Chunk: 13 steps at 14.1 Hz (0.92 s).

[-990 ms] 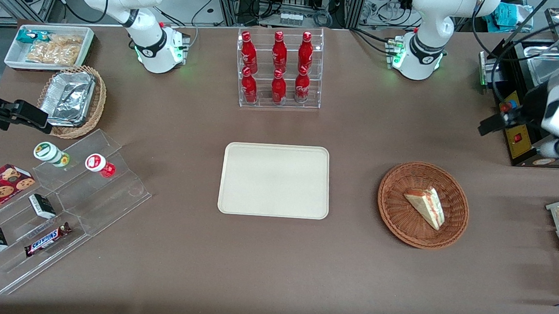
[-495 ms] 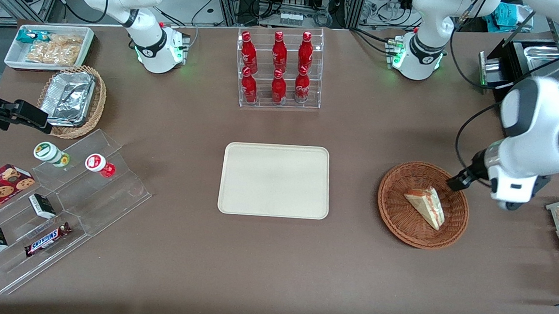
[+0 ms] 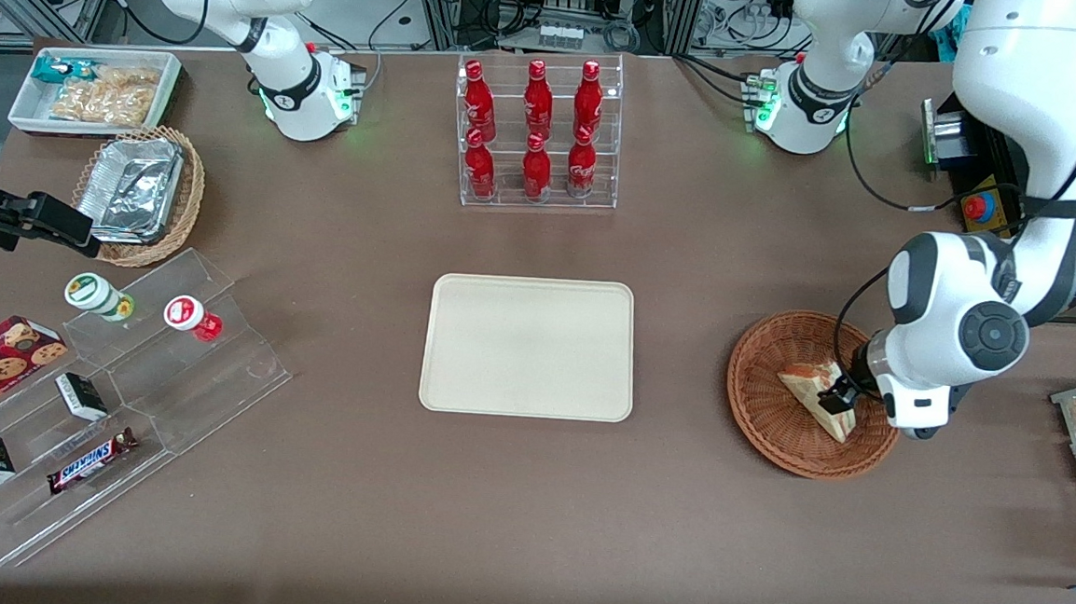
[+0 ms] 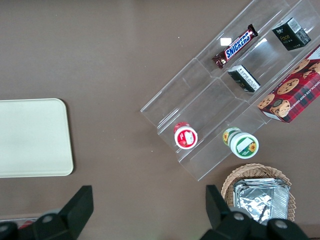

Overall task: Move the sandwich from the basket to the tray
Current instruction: 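Lower the open left gripper onto the wrapped sandwich in the basket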

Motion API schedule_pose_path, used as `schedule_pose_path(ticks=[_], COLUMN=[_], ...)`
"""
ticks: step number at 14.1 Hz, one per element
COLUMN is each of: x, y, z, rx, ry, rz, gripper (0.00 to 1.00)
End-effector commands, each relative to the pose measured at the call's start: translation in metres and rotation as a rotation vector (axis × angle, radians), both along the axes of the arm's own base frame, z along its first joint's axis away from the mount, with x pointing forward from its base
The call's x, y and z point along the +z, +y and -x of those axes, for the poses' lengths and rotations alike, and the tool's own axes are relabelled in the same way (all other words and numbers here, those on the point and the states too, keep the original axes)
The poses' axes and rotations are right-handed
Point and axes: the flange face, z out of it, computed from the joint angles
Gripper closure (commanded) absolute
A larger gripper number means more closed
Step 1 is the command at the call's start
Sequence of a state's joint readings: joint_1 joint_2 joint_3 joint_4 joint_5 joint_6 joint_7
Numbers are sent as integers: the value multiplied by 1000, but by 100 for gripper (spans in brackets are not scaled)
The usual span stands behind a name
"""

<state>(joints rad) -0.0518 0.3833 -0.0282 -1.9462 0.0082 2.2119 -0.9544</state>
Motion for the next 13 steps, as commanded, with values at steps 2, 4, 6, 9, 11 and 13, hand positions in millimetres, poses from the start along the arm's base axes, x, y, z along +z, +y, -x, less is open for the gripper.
schedule_pose_path(ticks=[2,4,6,9,11,13], x=[-27,-35,-37,-26,-9,22], y=[-2,-3,-4,-16,-34,-73], z=[15,15,13,3,-4,-9], rx=[11,10,7,-11,-38,-102], ry=[-24,-16,-25,-48,-68,-39], rz=[-16,-16,-14,-10,-7,-11], gripper=[0,2,38,73,76,76])
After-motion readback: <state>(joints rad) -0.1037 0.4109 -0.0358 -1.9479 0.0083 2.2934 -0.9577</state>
